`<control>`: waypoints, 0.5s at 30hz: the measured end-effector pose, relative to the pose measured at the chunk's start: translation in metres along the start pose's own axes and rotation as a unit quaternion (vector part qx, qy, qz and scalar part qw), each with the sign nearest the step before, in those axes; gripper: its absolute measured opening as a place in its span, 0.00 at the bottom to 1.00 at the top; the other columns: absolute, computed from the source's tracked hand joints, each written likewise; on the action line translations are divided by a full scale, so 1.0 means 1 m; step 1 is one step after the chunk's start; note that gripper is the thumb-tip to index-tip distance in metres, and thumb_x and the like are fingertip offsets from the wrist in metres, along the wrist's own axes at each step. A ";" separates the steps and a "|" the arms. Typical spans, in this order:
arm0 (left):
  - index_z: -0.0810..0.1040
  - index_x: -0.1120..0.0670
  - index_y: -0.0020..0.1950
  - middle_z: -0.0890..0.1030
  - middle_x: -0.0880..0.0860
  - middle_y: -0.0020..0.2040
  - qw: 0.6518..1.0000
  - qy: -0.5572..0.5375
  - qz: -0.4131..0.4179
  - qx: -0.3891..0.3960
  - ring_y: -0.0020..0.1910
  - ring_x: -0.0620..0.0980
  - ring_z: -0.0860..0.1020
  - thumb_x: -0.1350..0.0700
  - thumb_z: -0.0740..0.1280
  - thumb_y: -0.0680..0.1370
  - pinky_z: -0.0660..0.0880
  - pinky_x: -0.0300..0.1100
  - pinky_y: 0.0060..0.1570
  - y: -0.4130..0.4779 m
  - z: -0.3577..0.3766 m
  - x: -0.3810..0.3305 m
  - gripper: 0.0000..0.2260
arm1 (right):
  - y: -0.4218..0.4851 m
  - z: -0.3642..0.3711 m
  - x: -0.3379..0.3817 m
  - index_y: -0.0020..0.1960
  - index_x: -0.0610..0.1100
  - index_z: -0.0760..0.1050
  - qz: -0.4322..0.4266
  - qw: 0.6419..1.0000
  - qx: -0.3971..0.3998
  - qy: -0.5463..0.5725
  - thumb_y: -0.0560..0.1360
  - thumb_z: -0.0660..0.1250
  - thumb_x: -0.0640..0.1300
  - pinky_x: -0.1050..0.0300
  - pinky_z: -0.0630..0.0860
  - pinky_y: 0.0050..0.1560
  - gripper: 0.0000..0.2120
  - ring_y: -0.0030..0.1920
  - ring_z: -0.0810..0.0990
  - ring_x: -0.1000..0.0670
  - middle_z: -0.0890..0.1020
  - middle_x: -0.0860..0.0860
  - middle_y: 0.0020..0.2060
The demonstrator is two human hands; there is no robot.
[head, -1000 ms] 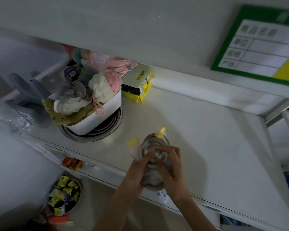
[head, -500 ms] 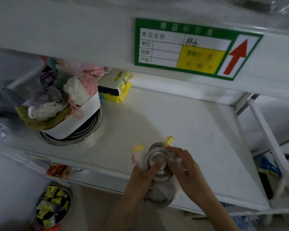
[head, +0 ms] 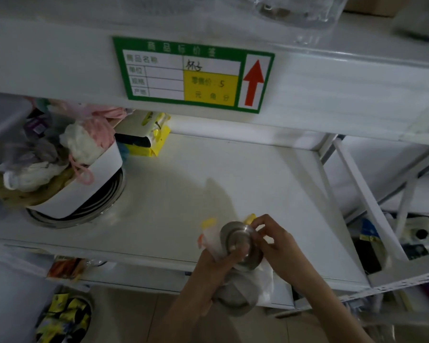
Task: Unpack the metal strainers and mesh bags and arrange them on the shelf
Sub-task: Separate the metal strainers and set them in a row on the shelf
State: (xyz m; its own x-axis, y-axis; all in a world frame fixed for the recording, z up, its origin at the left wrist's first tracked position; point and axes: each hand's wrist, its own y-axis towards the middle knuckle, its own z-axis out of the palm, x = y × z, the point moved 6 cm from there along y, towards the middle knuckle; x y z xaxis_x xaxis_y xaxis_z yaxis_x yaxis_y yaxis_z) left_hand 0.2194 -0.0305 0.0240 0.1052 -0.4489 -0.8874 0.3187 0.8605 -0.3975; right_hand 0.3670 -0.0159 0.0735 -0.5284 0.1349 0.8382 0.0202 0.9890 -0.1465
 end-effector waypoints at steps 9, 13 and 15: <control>0.75 0.51 0.66 0.84 0.54 0.59 1.000 -0.027 0.005 -0.011 0.59 0.53 0.82 0.47 0.83 0.59 0.78 0.56 0.62 0.010 -0.006 0.004 0.38 | 0.010 -0.001 -0.011 0.52 0.46 0.66 0.027 0.998 -0.019 0.048 0.81 0.58 0.42 0.58 0.79 0.35 0.01 0.36 0.82 0.51 0.84 0.46 0.37; 0.77 0.56 0.64 0.85 0.58 0.57 0.998 -0.050 0.011 -0.020 0.57 0.57 0.83 0.56 0.81 0.62 0.79 0.57 0.60 0.016 -0.005 0.006 0.32 | 0.013 0.006 -0.015 0.54 0.47 0.67 0.052 0.994 -0.091 0.040 0.81 0.58 0.41 0.48 0.80 0.40 0.03 0.40 0.83 0.44 0.84 0.44 0.40; 0.77 0.56 0.64 0.85 0.58 0.56 0.998 -0.050 0.007 -0.040 0.56 0.57 0.83 0.54 0.82 0.60 0.79 0.58 0.59 0.020 -0.006 0.008 0.33 | 0.013 0.009 -0.014 0.54 0.47 0.68 0.051 0.990 -0.127 0.031 0.81 0.57 0.40 0.46 0.79 0.41 0.04 0.40 0.82 0.45 0.82 0.48 0.39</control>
State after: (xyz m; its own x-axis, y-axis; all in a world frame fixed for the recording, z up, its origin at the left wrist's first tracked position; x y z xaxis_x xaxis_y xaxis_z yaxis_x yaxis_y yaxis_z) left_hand 0.2206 -0.0153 0.0071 0.2039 -0.4543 -0.8672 0.2412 0.8818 -0.4052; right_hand 0.3669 -0.0051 0.0554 -0.4595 0.2302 0.8579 0.2872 0.9525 -0.1017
